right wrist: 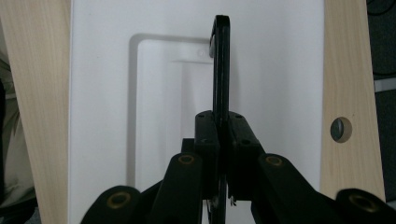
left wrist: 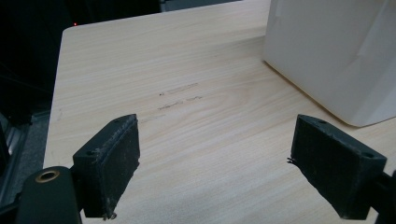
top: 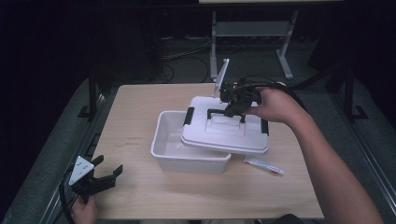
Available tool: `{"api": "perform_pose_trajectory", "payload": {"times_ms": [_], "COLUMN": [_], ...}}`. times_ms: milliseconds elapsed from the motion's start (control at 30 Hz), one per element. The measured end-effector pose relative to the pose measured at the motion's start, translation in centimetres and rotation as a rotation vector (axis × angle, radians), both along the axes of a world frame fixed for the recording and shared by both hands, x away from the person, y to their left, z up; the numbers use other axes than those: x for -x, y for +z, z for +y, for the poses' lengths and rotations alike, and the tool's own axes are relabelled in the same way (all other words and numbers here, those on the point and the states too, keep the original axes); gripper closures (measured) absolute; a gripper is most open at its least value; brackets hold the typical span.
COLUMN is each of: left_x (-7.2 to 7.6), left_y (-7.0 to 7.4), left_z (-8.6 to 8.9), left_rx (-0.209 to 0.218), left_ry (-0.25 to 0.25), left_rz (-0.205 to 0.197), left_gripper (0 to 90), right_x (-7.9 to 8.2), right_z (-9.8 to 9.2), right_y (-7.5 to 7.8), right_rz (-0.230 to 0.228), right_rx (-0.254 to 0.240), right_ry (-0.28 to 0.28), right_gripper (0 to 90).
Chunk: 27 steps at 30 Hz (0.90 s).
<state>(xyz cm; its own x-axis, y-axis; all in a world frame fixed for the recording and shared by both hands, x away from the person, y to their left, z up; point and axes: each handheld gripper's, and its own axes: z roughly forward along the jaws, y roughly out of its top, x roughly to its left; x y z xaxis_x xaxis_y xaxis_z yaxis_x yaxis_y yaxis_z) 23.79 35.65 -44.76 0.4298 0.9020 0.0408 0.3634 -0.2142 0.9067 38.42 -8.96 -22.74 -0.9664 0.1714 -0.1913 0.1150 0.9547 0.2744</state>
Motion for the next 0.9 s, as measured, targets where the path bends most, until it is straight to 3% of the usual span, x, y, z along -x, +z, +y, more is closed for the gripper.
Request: {"api": "perform_pose_trajectory", "payload": {"times_ms": [900], "left_x": [-0.1], "left_y": [-0.1], "left_z": [-0.2], "left_rx": [-0.003], "left_ry": [-0.001], "left_rz": [0.005], "left_gripper": [15.1], "right_x": [0.2], "right_z": [-4.3], "right_y": [0.0], "right_rz": [-0.002], "right_rx": [-0.025], "right_ry": [-0.063], "right_gripper": [84.2]}}
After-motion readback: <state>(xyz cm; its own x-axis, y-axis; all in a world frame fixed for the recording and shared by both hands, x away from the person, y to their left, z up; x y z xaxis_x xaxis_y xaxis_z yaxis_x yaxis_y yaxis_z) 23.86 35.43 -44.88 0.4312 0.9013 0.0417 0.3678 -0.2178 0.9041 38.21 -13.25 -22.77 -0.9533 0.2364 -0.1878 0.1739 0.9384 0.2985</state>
